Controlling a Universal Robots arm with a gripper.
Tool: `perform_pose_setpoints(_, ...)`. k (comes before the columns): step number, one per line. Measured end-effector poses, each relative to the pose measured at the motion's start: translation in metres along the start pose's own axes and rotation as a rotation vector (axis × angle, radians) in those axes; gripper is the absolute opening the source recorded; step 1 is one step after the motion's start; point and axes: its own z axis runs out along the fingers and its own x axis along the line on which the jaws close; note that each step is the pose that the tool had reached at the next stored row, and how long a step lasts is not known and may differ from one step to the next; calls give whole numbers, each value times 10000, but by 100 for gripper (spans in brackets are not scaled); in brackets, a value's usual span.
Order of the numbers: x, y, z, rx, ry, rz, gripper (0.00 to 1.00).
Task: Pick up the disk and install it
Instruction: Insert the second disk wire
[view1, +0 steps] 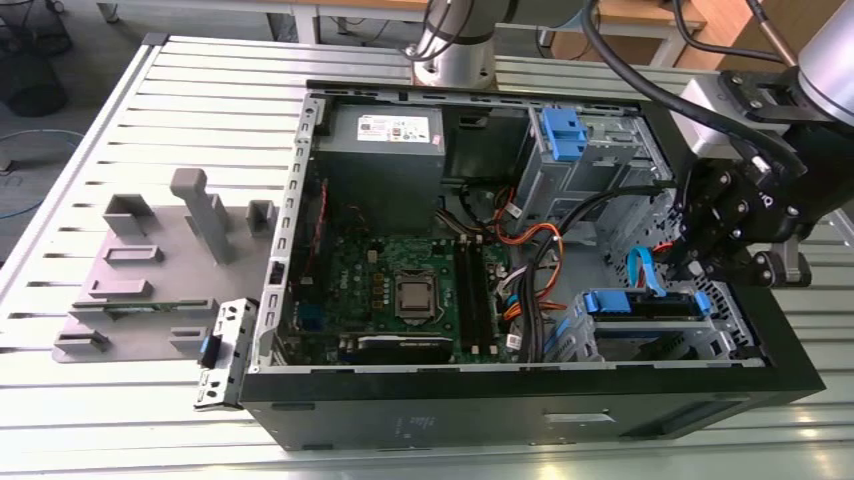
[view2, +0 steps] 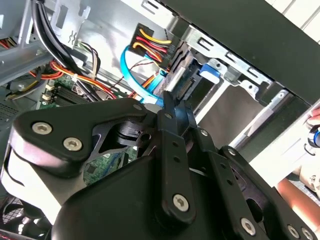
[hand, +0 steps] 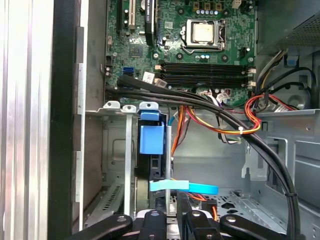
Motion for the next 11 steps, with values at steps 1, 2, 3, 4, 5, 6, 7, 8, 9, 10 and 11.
perform_pose_setpoints(1, -16, 0, 0, 0, 0, 0, 24)
perform_pose_setpoints(2, -31, 0, 1, 0, -1, 0, 24)
perform_pose_setpoints(3, -44, 0, 1, 0, -1, 0, 24)
perform_pose_setpoints(4, -53, 0, 1, 0, -1, 1, 24)
perform_pose_setpoints(5, -55, 0, 2, 0, -1, 1, 24)
perform_pose_setpoints(6, -55, 0, 2, 0, 0, 1, 24)
perform_pose_setpoints(7, -55, 0, 2, 0, -1, 1, 24)
perform_pose_setpoints(8, -62, 0, 2, 0, 0, 0, 24)
perform_pose_setpoints(9, -69, 0, 2, 0, 0, 0, 24)
perform_pose_setpoints(10, -70, 0, 2, 0, 0, 0, 24)
perform_pose_setpoints(11, -70, 0, 2, 0, 0, 0, 24)
